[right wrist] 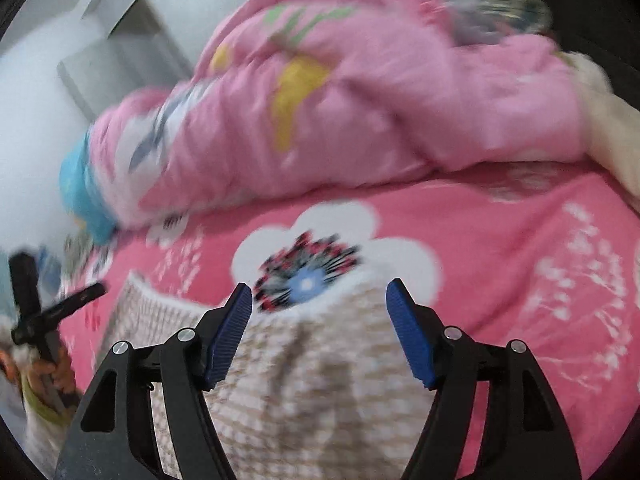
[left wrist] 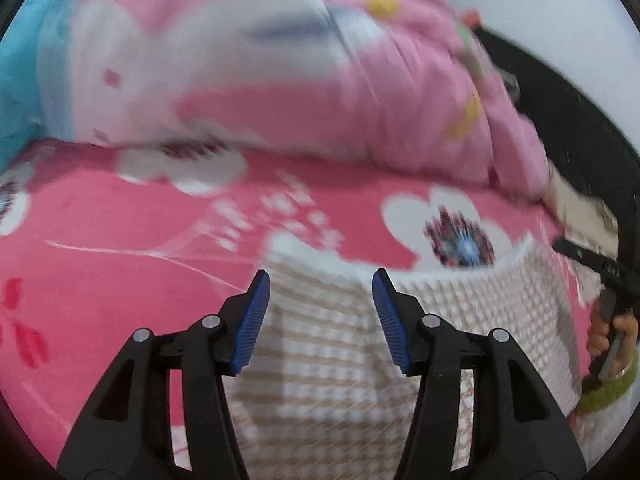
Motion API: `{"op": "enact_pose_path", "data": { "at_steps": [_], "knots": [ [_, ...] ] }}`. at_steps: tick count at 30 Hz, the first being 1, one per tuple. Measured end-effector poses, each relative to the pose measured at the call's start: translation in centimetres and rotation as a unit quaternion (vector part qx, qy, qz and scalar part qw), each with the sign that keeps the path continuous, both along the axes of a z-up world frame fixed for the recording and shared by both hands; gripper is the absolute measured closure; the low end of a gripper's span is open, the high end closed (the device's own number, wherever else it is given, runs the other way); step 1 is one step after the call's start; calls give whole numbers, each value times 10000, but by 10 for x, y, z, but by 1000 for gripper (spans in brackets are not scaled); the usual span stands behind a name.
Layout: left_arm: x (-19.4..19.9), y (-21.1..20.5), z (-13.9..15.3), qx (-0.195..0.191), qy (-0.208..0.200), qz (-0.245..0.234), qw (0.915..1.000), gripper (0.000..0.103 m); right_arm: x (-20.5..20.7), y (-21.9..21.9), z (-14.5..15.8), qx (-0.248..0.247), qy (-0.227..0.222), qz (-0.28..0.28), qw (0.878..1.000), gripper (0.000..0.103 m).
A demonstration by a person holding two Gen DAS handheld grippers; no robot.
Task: Fold large clothes
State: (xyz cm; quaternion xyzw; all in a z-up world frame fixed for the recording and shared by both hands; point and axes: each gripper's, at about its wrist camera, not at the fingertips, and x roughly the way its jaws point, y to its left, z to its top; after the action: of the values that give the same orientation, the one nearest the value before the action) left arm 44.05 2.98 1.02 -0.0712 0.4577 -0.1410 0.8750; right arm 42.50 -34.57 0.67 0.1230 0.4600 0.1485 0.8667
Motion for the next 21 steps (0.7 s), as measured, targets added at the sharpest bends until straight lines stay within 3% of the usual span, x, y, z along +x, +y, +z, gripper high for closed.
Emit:
{"op": "enact_pose_path", "data": {
  "at_steps": [3,4,5,6,8,10,12,14,18,21],
  "knots": [
    [13,-5,-35,112,395,84,9991,50,12,4,-36,-139,435,23,9990,46],
    [14,5,-45,-125,509,176,9985,50,14,-8,-53,-49,723,-113,9973,48],
    [12,16,-49,-335,570,328,9973,52,11,-20,-61,251,843,-182,9960,52],
    [5,28,-48,-466,593,485,9960,53,5,-35,-64,688,874,-273,9934,62],
    [-11,43,-39,-703,486,568,9947,53,-13,-63,-57,1071,897,-492,9890,64],
    [-29,55,-26,-446,363,788,9952,45,-31,-78,-47,1074,905,-588,9883,64],
    [-48,63,-13,-260,160,915,9953,45,-56,-89,-28,752,860,-805,9902,59],
    [-72,66,3,-337,-34,904,9953,45,-78,-90,-14,314,771,-986,9916,58],
    [-118,49,24,-523,-407,526,9964,45,-133,-72,16,304,371,-627,9969,58],
    [-154,30,7,-481,-328,199,9981,45,-179,-44,12,-8,143,-165,9998,58]
  ]
}}
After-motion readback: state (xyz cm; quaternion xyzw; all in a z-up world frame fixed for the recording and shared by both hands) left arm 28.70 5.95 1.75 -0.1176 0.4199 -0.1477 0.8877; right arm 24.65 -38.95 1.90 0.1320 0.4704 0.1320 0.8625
